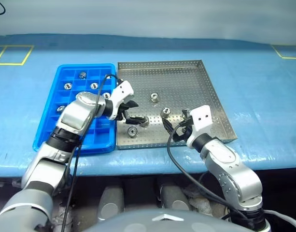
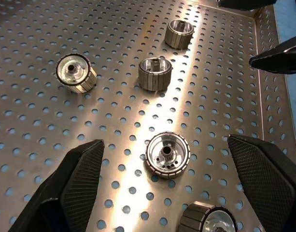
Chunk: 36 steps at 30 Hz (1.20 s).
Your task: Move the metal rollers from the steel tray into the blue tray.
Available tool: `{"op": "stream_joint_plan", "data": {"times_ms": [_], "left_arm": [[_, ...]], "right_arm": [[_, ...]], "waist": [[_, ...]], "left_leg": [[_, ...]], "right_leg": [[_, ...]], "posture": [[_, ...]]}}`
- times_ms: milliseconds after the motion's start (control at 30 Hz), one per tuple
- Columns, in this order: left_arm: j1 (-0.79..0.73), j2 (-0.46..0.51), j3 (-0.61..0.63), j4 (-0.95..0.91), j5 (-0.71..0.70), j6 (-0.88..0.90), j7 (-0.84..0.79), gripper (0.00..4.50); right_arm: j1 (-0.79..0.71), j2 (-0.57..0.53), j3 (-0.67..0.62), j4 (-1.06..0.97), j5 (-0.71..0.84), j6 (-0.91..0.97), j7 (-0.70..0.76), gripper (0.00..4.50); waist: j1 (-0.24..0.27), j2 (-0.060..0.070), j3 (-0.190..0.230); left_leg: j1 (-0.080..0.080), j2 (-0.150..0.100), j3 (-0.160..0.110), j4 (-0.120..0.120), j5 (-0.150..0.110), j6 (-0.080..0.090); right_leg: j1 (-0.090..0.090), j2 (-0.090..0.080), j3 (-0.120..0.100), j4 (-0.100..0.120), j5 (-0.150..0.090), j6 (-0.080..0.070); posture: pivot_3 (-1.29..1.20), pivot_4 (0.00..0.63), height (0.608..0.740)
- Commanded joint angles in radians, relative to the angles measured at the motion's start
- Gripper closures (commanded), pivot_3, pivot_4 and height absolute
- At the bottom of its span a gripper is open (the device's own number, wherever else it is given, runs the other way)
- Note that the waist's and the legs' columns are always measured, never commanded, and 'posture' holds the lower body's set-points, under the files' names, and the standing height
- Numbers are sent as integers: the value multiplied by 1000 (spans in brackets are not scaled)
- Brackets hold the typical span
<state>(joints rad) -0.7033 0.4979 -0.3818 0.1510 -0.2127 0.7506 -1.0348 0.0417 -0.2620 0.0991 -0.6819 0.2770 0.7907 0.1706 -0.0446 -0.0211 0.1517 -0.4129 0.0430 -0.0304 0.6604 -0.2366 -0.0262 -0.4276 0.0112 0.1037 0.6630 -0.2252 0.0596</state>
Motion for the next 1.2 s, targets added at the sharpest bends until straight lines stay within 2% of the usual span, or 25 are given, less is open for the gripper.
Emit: {"op": "stream_joint_plan", "data": {"times_ms": [33,267,367,533,567,600,633,867,1067,1200], "left_arm": [[-64,-31,-44,66,42,-40,-25,31],[-129,-74,-98,209,133,-115,-31,31],[-142,-80,-109,248,164,-134,-39,586],[-146,-96,-104,285,187,-151,-46,2223],[-145,-99,-103,289,188,-150,-47,2223],[-144,-100,-100,293,188,-151,-48,2581],[-142,-101,-95,295,188,-152,-45,2704],[-134,-101,52,257,134,-134,54,2779],[-25,-90,297,39,84,-72,290,2779],[100,-78,435,-146,141,-51,523,2779]], "right_arm": [[-9,9,-12,-36,-5,-20,-9,0],[-4,18,-14,-39,-9,-27,-18,0],[-1,23,-17,-40,-11,-30,-23,0],[0,27,-18,-39,-14,-34,-23,0],[-1,28,-19,-39,-13,-35,-23,0],[-3,28,-19,-37,-14,-36,-23,0],[-4,28,-19,-36,-14,-37,-22,0],[-6,27,-17,-38,-15,-34,-21,0],[-10,27,6,-39,-11,-26,-11,0],[-31,30,31,-20,-6,-24,5,0]], "waist": [[-1,0,0],[-14,0,0],[-19,0,0],[-22,0,0],[-22,0,0],[-22,0,0],[-22,0,0],[-22,0,0],[-22,0,0],[-19,0,0]], "left_leg": [[0,0,0,0,0,0],[0,0,0,0,0,0],[0,0,0,0,0,0],[0,0,0,0,0,0],[0,0,0,0,0,0],[0,0,0,0,0,0],[0,0,0,0,0,0],[-1,0,0,0,0,0],[0,0,0,-1,0,1],[0,0,0,-1,0,1]], "right_leg": [[0,0,0,0,0,0],[0,0,0,0,0,0],[0,0,0,0,0,1],[0,0,0,0,1,1],[0,0,0,0,1,1],[0,0,1,0,1,1],[0,0,1,0,1,1],[0,0,1,0,1,2],[-1,0,1,0,2,4],[-1,0,0,0,2,4]], "posture": [[-25,150,740],[-40,150,740],[-45,150,740],[-45,150,740],[-45,150,740],[-42,150,740],[-42,150,740],[-44,150,740],[-18,150,740],[38,150,740]]}}
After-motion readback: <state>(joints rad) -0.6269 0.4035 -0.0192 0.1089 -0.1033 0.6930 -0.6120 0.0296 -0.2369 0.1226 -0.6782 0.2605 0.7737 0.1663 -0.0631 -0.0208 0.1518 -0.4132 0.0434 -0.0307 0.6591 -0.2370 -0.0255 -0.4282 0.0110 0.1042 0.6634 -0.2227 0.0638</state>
